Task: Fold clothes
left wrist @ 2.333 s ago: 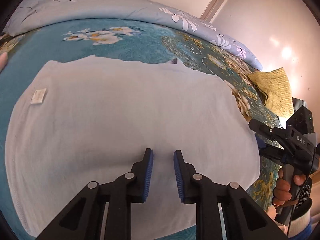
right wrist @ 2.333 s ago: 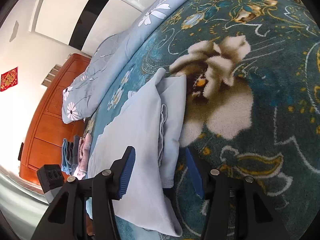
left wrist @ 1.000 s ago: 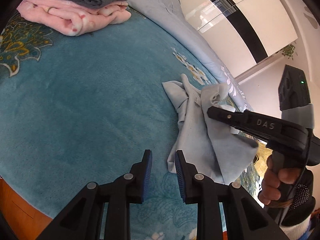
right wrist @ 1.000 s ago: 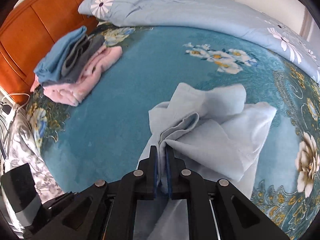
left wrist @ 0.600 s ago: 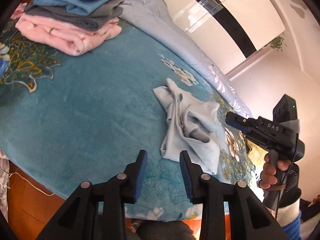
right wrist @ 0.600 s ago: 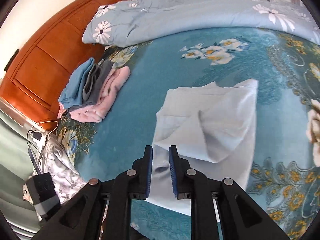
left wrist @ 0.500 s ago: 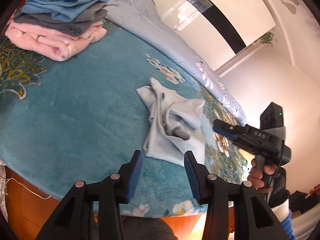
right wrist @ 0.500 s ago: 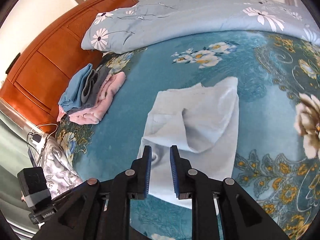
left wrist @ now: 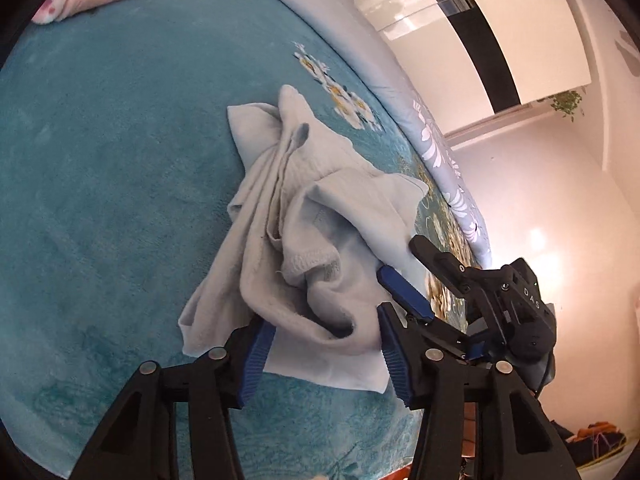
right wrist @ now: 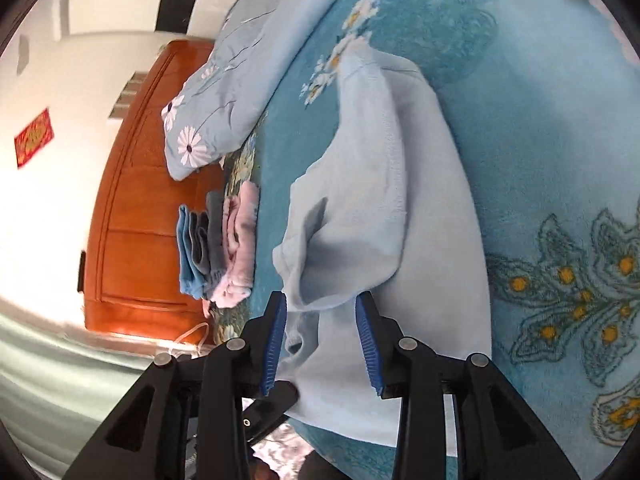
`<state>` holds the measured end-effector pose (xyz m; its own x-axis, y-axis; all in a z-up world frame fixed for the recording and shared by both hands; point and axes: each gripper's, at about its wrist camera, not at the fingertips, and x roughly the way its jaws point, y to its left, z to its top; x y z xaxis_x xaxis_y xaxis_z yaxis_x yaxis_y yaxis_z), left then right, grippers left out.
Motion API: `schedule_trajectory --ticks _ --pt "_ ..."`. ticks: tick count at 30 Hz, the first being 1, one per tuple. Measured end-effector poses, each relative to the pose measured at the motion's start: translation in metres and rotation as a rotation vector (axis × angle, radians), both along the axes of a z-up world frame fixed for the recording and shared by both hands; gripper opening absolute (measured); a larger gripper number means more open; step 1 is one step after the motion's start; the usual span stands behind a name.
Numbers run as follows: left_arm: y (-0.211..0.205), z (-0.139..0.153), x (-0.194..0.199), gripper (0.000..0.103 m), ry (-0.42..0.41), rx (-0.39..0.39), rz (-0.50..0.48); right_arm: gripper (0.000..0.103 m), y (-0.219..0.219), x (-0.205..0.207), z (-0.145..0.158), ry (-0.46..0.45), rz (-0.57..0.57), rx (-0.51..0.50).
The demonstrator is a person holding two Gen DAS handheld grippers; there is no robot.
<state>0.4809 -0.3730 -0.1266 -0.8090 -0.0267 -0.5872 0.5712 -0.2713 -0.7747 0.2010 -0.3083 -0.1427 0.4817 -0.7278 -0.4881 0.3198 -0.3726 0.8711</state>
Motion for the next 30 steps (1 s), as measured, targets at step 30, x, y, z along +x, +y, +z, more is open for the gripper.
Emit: schedule_trajectory --ticks 30 --pt "-0.011 0.009 0.041 0.045 0.132 -0.179 -0.132 0.008 -0.106 0.001 0.081 0.439 0.2 -0.078"
